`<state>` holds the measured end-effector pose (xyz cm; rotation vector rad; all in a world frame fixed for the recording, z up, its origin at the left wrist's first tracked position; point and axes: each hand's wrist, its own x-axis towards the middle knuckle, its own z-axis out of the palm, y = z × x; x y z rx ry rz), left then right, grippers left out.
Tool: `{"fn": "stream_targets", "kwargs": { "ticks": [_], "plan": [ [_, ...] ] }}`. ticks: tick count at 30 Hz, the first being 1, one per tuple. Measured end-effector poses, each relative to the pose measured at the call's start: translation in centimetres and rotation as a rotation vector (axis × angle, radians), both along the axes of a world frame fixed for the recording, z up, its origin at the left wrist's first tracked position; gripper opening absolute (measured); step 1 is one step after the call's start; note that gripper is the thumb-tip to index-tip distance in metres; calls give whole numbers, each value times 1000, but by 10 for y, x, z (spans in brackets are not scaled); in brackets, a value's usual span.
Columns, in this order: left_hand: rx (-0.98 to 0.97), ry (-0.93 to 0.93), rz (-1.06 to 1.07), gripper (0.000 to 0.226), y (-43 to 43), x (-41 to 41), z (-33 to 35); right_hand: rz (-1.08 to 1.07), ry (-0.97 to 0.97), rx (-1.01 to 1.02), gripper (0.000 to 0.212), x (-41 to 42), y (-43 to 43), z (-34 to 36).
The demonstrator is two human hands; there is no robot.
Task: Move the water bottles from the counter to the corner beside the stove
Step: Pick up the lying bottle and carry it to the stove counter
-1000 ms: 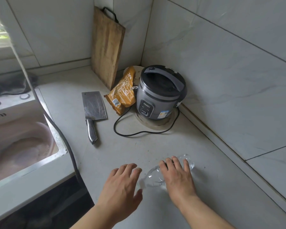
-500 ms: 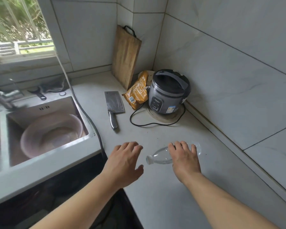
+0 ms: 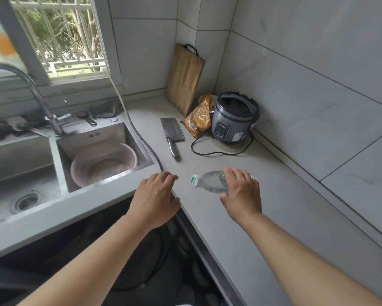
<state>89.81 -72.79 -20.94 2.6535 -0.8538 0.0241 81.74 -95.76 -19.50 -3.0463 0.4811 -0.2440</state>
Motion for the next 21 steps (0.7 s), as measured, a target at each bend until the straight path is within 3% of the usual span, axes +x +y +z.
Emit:
{"fn": "stream_targets", "kwargs": {
  "ticks": [3, 7, 14, 21],
  "plan": [
    [-25, -3, 17, 61, 29, -11, 5, -50, -105, 213, 65, -8, 27, 10],
    [-68, -13, 42, 60, 53, -29, 15, -82, -205, 496, 45, -18, 53, 22],
    [-124, -77, 79, 57, 66, -59, 40, -10, -201, 1058, 42, -42, 70, 41],
    [-154, -122, 198, 56, 65, -101, 63, 160, -134, 1259, 48, -56, 71, 50]
  ]
}}
